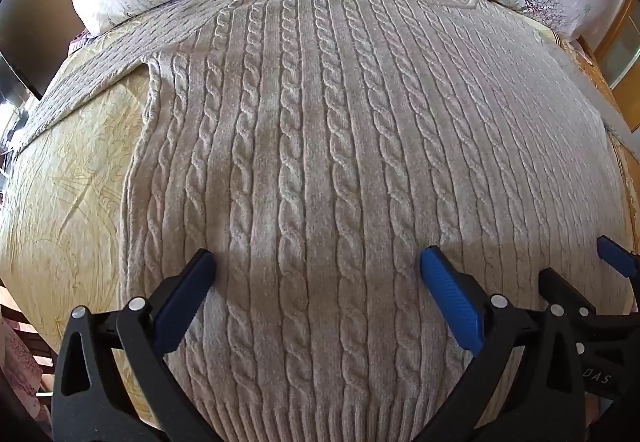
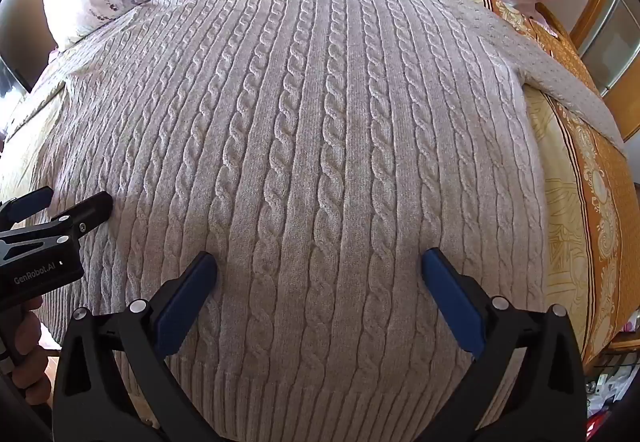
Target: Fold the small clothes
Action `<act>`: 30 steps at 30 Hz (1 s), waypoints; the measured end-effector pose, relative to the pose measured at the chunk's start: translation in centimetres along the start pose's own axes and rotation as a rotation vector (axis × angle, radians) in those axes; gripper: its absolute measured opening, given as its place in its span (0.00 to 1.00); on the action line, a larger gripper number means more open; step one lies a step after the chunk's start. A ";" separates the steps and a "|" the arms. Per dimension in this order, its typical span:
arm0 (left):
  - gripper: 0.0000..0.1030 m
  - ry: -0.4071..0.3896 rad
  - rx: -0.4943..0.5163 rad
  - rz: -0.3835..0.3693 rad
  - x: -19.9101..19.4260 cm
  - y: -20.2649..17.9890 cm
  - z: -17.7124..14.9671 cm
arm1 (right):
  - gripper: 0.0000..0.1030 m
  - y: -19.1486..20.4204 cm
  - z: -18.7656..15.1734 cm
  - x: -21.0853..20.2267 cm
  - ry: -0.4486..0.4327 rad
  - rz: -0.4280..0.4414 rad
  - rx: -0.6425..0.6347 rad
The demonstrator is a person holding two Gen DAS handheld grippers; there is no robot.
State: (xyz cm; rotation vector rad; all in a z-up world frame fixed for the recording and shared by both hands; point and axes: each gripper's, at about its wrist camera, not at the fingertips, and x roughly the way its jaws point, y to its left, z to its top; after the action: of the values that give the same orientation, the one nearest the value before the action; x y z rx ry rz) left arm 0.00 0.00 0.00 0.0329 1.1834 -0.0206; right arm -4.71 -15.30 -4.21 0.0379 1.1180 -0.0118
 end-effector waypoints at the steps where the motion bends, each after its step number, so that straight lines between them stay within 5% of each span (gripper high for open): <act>1: 0.98 -0.001 0.000 -0.002 0.0 0.0 0.0 | 0.99 0.0 0.0 0.0 0.000 0.000 0.000; 30: 0.98 -0.007 0.002 0.000 -0.1 -0.1 -0.1 | 0.99 0.0 0.0 0.0 0.002 -0.001 0.000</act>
State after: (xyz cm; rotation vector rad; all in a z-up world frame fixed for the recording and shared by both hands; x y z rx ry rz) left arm -0.15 -0.11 0.04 0.0345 1.1763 -0.0218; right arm -4.70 -15.29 -4.23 0.0373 1.1195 -0.0125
